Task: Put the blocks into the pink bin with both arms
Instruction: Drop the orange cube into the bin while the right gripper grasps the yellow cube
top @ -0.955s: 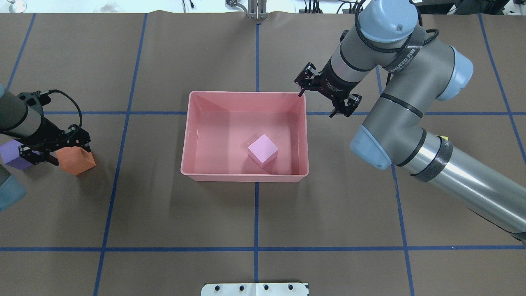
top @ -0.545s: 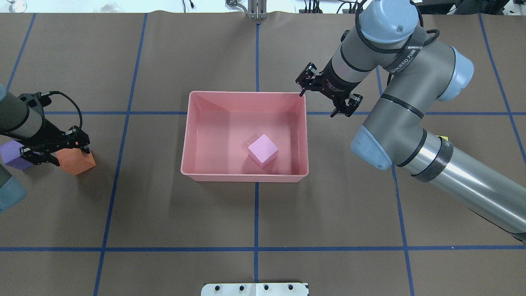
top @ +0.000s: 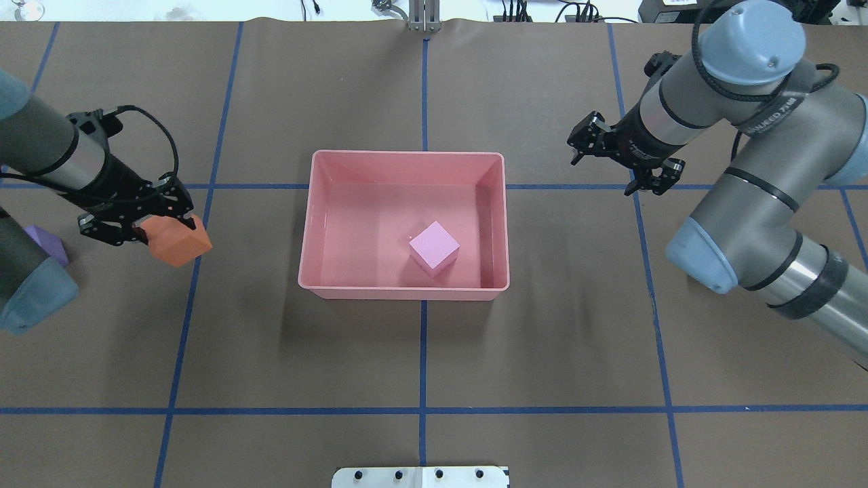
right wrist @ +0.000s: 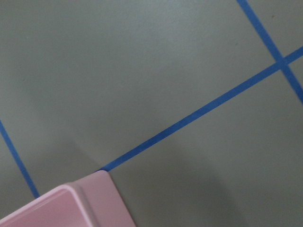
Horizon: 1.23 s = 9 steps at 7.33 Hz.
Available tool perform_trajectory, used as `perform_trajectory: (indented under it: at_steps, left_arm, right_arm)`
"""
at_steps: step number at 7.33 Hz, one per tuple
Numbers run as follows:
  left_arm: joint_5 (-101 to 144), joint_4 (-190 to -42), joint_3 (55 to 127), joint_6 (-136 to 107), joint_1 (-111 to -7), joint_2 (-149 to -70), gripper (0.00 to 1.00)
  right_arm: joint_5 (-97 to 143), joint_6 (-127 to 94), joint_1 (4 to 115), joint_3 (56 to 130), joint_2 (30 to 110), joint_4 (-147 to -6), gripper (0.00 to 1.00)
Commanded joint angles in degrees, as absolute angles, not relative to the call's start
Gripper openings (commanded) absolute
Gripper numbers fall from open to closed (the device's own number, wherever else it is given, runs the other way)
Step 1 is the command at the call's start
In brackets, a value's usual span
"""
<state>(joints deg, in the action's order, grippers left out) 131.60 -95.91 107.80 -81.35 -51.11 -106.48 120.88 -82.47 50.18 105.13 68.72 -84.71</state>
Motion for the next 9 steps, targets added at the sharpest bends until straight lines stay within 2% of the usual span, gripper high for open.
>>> perform_trajectory:
  at_steps: [1,3,6,8,9]
  left_arm:
    - [131.49,-84.41,108.90,-87.00,-50.80,-122.02,0.00]
    - [127.48,-80.78,107.67,-90.07,-46.01,-128.56,0.00]
    - [118.13,-81.38,100.66,-89.91,-38.86,-131.30,0.00]
    - [116.46,-82.26,98.27,-89.91,-36.93,-131.57,0.00]
    - [113.67,-82.35,97.91,-89.91,-35.17,-131.66,0.00]
  right_arm:
    - [122.85,-65.39,55.08,108.63,79.67,-84.73,0.99]
    - [128.74,-51.57,60.98,108.46,86.28,-84.64,0.99]
    - [128.58,-47.83,60.56,107.75,88.40,-82.20,0.99]
    - [128.33,-48.69,57.59,104.25,89.12,-73.24,0.99]
    - [128.23,-48.87,56.61,104.06,89.03,-73.21,0.99]
